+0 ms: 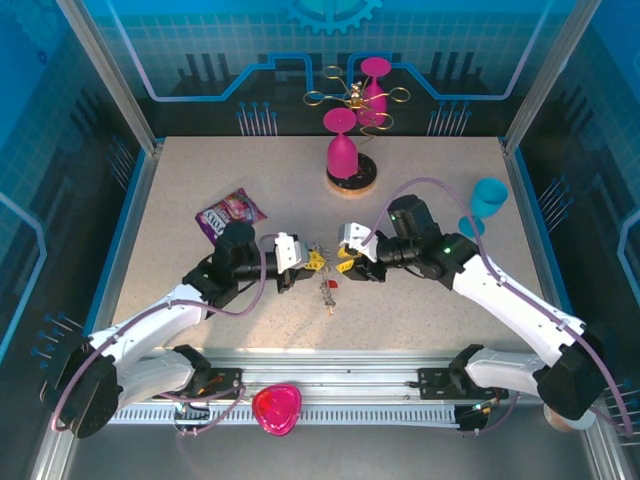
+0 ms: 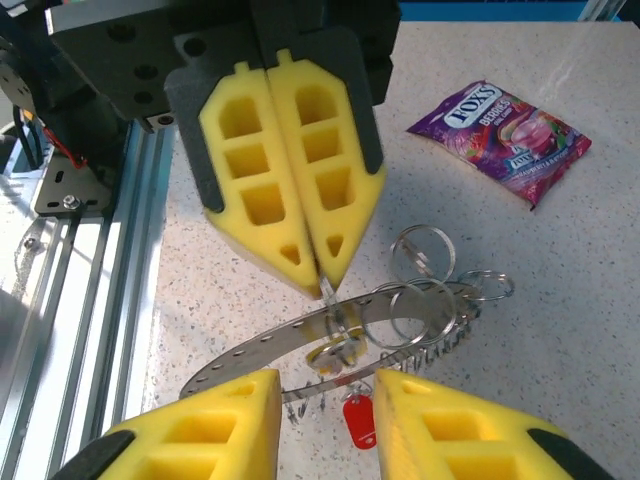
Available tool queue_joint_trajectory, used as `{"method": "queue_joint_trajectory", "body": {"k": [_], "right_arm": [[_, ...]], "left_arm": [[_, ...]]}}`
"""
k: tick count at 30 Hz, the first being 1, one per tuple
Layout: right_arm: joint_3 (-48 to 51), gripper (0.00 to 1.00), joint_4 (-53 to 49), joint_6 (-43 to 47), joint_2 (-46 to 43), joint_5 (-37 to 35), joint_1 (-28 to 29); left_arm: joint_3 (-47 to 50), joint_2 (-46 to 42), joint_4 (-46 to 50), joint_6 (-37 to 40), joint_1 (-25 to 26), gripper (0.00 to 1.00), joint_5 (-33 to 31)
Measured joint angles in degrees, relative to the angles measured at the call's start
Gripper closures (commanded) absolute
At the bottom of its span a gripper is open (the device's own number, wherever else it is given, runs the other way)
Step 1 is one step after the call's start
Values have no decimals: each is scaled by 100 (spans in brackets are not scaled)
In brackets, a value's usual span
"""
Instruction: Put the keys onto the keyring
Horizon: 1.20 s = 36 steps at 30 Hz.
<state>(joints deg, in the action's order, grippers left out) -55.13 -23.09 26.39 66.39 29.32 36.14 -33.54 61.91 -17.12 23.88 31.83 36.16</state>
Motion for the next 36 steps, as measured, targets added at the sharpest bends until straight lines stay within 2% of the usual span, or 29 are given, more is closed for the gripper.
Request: {"method": "queue_joint_trajectory", "body": {"k": [8, 13, 27, 36], "right_arm": [[382, 67, 682, -396, -83, 280, -22], [382, 74, 828, -509, -83, 315, -92], [570, 64, 798, -494, -535, 238, -212], [570, 73, 800, -422, -409, 358, -221]], "left_arm": [[114, 192, -1104, -715, 0, 100, 391], [114, 334, -1414, -905, 0, 100, 535], [114, 363, -1534, -1008, 0, 100, 699], [114, 363, -1528, -1008, 0, 100, 815]]}}
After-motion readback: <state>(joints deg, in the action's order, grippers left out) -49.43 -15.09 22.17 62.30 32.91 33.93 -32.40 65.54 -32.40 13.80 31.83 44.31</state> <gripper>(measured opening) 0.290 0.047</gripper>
